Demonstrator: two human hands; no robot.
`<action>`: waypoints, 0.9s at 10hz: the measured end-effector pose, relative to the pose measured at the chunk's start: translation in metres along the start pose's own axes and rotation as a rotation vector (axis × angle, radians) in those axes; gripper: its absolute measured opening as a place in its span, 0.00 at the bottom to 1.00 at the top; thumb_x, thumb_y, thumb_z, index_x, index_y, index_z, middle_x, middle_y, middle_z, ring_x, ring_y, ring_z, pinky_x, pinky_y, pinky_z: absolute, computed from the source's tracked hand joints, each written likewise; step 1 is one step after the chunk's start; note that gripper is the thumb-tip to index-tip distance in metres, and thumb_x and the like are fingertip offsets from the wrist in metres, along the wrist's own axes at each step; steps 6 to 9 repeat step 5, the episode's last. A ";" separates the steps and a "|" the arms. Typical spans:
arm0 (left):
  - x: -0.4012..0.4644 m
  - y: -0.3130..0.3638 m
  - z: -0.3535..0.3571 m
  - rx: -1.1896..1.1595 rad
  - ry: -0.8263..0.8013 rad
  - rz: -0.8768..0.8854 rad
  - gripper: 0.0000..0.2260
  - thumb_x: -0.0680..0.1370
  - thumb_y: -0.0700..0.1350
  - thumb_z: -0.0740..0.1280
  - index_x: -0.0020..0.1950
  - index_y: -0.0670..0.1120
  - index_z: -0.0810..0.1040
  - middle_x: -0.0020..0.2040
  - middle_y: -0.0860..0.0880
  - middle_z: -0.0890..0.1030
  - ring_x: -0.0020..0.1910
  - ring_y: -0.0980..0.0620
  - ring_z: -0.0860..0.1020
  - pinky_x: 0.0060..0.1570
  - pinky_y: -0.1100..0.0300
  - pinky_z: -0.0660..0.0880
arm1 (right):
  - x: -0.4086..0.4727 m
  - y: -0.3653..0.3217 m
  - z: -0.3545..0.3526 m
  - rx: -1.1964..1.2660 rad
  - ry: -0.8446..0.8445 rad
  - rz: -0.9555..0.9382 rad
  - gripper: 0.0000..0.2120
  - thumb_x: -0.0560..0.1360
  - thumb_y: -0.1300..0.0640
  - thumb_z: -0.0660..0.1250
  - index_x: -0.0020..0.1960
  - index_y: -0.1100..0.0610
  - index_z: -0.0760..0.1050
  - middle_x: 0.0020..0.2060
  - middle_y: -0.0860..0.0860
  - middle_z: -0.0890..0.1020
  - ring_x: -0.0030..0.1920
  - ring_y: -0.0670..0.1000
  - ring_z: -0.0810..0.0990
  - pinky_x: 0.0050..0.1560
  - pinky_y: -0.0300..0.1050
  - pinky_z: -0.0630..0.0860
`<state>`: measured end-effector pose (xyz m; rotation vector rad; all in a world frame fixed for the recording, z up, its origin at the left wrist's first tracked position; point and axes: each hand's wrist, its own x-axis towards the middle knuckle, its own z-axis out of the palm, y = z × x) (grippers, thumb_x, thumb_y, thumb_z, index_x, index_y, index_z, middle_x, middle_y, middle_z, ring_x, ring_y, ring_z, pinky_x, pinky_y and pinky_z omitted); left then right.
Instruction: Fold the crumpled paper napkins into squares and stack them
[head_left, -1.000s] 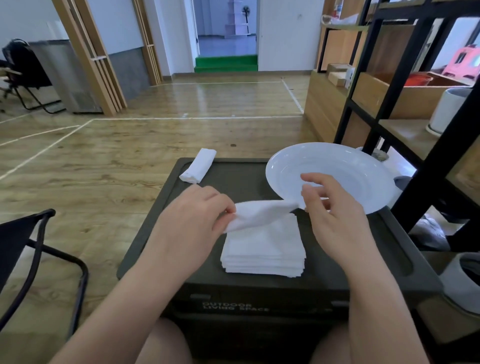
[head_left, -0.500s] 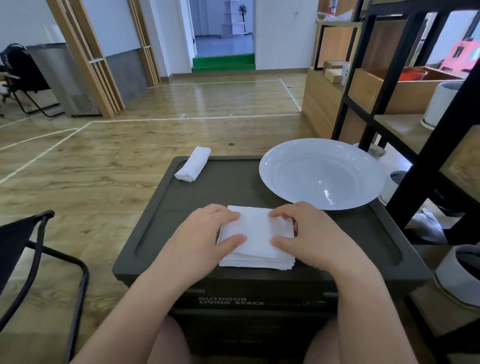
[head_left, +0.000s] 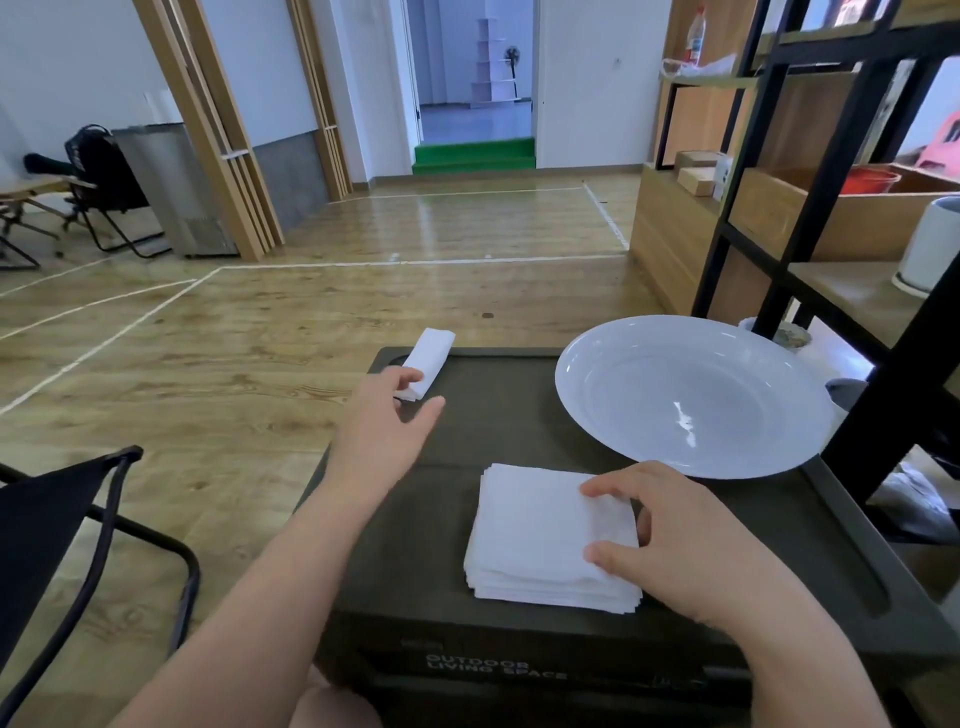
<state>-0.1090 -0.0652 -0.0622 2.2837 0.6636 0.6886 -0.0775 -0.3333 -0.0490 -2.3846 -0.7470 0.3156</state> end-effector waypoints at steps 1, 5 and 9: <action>0.051 -0.021 0.008 0.174 0.033 -0.199 0.24 0.74 0.51 0.69 0.67 0.46 0.71 0.64 0.46 0.73 0.62 0.45 0.72 0.57 0.51 0.71 | -0.001 -0.004 0.000 -0.011 0.051 -0.037 0.22 0.66 0.42 0.69 0.56 0.30 0.64 0.53 0.31 0.63 0.45 0.31 0.72 0.39 0.34 0.75; 0.034 -0.009 0.011 0.061 0.194 0.086 0.05 0.76 0.49 0.65 0.43 0.51 0.79 0.39 0.59 0.79 0.40 0.54 0.77 0.35 0.59 0.69 | 0.003 -0.001 -0.014 0.042 0.288 -0.108 0.19 0.68 0.43 0.71 0.51 0.27 0.65 0.54 0.28 0.62 0.50 0.32 0.69 0.34 0.25 0.69; 0.034 -0.009 0.011 0.061 0.194 0.086 0.05 0.76 0.49 0.65 0.43 0.51 0.79 0.39 0.59 0.79 0.40 0.54 0.77 0.35 0.59 0.69 | 0.003 -0.001 -0.014 0.042 0.288 -0.108 0.19 0.68 0.43 0.71 0.51 0.27 0.65 0.54 0.28 0.62 0.50 0.32 0.69 0.34 0.25 0.69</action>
